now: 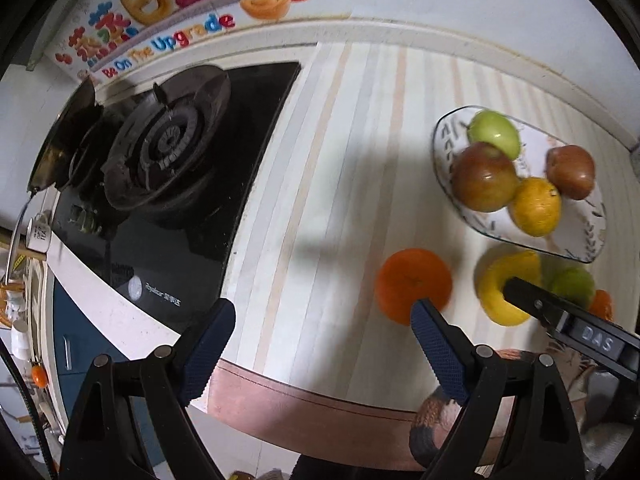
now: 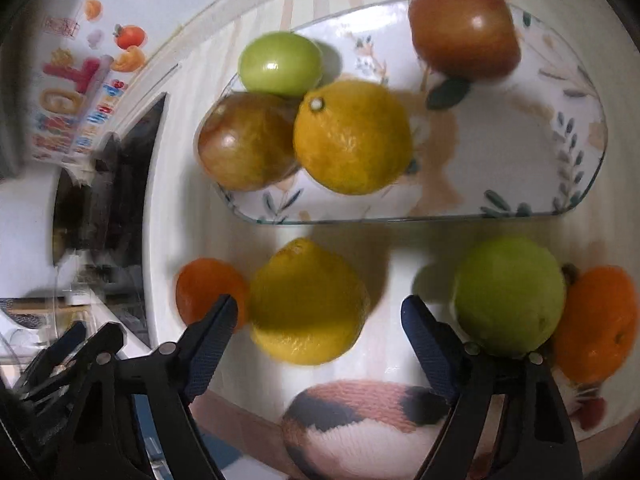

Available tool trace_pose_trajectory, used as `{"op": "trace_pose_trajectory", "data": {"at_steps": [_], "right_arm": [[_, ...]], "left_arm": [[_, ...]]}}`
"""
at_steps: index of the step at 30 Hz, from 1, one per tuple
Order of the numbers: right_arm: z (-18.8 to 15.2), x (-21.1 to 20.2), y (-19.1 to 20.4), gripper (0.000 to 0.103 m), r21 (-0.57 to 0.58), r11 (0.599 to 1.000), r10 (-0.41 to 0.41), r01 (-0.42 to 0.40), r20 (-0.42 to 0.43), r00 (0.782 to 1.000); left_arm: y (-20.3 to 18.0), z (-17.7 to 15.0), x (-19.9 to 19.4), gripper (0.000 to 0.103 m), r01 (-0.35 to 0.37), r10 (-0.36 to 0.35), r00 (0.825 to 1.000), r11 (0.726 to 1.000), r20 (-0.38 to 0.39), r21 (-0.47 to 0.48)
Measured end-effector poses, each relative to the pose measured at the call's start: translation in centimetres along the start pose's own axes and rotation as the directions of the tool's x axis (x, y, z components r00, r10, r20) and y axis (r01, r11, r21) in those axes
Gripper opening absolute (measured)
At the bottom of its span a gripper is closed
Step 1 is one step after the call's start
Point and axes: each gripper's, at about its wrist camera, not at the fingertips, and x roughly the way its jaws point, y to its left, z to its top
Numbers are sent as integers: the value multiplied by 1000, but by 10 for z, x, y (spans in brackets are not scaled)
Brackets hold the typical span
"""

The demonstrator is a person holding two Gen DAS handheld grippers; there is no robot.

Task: Organize fruits
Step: 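Grasp the yellow pear with the right tool while the left tool grasps the orange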

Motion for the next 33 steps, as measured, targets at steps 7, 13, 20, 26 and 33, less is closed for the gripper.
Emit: {"op": "trace_pose_trajectory", "data": {"at_steps": [7,13,20,26,33], "right_arm": [[-8,-1,14,65,-113,992,-54,50,-35,998],[-34,-10,2,65,-119,991,-64,54,-82,995],[-37,-10,2,66,-120,991,-70,62,-66,995],[-24,-7,2,67,-109,993,-62,54,-67,996],[-13,5,2,68,-81,996,-35,28,-88,996]], "left_arm": [[-7,13,40,90,103,-107,986,994,-125,-39],[-24,21,63,91,201,-204,962,979,-181,-34],[-48,29,74,89,253,-238,948,967,-210,44],[-54,25,85,64,238,-218,953,968,-210,76],[-46,20,86,63,252,-233,953,965,-193,78]]}}
